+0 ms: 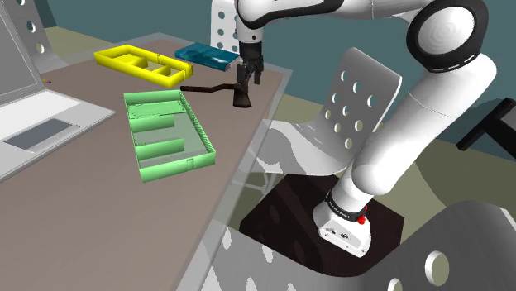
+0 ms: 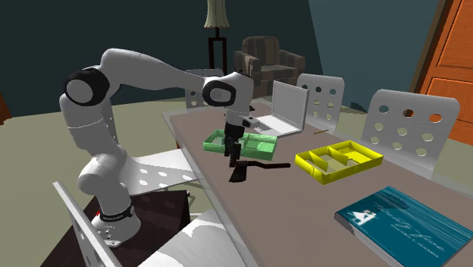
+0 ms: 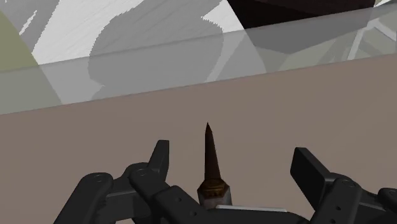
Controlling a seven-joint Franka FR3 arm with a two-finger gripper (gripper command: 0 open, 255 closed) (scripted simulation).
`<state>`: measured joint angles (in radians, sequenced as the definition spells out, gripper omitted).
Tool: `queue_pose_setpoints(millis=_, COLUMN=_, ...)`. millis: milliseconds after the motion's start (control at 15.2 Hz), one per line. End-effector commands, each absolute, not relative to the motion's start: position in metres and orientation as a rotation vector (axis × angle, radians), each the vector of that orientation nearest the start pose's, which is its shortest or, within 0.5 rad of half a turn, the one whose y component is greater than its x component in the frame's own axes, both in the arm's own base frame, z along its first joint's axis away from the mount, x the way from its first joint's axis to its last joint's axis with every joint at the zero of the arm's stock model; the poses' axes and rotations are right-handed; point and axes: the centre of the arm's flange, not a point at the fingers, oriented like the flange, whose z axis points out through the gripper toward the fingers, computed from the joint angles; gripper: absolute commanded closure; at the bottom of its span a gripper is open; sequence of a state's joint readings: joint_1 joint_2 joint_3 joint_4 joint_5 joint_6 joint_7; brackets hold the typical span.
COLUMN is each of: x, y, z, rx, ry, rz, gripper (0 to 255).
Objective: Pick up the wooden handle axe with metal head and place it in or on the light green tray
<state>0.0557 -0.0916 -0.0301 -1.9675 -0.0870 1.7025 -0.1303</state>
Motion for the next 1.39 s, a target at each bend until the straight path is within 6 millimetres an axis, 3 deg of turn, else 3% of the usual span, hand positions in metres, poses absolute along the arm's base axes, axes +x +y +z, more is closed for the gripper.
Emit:
queue_pose_setpoints(millis=0, x=0.54, y=0.009, z=0.49, rx=-3.181, ry=-0.328, rz=0.289, gripper=0)
queue_pose_setpoints(millis=792, x=0.687, y=0.057, z=0.448, rx=-3.117, ry=-0.601, rz=0.319, gripper=0)
queue_pose_setpoints(millis=858, x=0.694, y=0.06, z=0.446, rx=-3.113, ry=-0.613, rz=0.321, gripper=0)
queue_pose_setpoints(millis=1320, x=0.687, y=0.057, z=0.41, rx=-3.113, ry=-0.613, rz=0.321, gripper=0)
